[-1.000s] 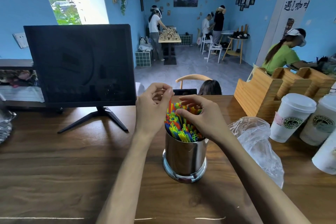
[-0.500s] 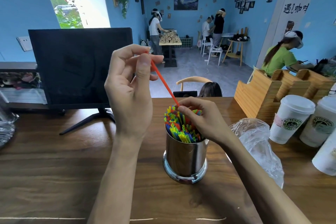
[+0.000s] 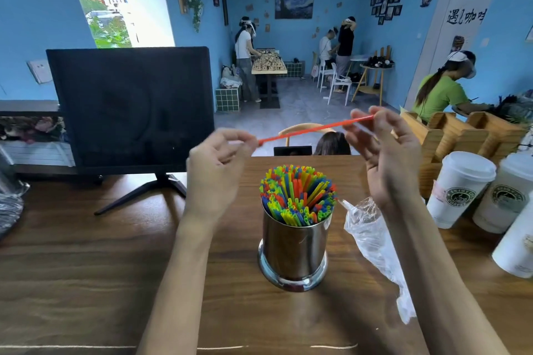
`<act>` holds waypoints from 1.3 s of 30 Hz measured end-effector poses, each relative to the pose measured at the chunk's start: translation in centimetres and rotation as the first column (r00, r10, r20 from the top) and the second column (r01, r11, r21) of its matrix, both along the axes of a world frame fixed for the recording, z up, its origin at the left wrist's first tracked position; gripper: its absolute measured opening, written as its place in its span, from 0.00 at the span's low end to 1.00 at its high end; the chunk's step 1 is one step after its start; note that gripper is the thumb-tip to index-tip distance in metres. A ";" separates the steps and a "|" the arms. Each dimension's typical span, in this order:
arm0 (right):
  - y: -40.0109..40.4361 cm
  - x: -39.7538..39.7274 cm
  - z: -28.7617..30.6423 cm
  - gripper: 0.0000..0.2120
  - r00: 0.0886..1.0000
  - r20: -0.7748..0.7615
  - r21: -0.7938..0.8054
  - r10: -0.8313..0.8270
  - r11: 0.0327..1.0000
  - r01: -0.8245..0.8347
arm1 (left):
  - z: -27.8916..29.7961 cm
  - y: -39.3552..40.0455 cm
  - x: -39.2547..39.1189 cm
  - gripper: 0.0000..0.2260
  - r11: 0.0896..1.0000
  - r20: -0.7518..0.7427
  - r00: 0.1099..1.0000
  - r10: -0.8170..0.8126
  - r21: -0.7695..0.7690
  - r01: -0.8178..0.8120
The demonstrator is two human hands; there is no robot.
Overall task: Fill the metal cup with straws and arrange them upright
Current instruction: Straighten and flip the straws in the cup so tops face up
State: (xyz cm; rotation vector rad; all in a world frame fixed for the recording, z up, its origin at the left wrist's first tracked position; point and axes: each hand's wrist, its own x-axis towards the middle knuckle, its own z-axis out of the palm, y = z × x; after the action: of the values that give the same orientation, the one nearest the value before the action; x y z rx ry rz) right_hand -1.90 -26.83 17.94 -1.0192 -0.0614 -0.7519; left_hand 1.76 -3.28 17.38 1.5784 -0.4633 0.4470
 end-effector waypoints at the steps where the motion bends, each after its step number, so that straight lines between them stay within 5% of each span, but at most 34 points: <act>1: -0.1 0.1 0.6 0.05 0.999 0.038 -0.021 -0.023 1.000 0.024 | -0.7 -0.2 0.2 0.01 0.995 -0.041 0.999 -0.019 0.097 0.023; 6: 1.2 0.5 2.3 0.06 0.970 0.176 -0.307 -0.168 0.927 0.217 | -3.0 -1.8 0.4 0.03 0.928 -0.103 0.989 -0.105 0.346 0.134; 11: 2.7 0.8 1.2 0.06 0.954 0.218 -0.592 -0.208 0.749 0.298 | -3.9 -2.4 0.9 0.03 0.823 -0.041 0.990 -0.136 0.551 0.136; 16: 3.4 1.5 -3.7 0.06 0.961 0.057 -0.858 -0.272 0.479 0.186 | -4.1 -2.1 1.9 0.05 0.928 0.039 0.997 0.063 0.365 -0.073; 19: 3.2 1.2 -5.9 0.03 0.949 -0.016 -0.932 -0.314 0.348 0.100 | -4.5 -1.9 2.9 0.08 0.936 -0.104 0.982 0.155 0.334 -0.112; 24: 3.0 0.9 -5.8 0.05 0.942 -0.089 -0.919 -0.324 0.391 0.048 | -5.6 -2.6 3.7 0.17 0.903 -0.269 0.961 0.062 0.426 0.061; 34: 3.0 1.0 -5.6 0.07 0.948 -0.162 -0.869 -0.274 0.495 -0.005 | -5.1 -3.0 4.4 0.07 0.945 -0.256 0.956 0.141 0.321 -0.053; 39: 3.0 0.8 -5.4 0.05 0.951 -0.160 -0.866 -0.265 0.501 -0.006 | -3.9 -2.7 3.4 0.06 0.939 -0.137 0.973 0.186 0.317 -0.135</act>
State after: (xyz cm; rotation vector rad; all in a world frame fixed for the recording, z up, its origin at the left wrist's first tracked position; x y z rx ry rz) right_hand -1.06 -23.85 12.52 -2.1332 -0.1288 -0.7031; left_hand 5.21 -5.94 13.52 1.9472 -0.2854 0.3761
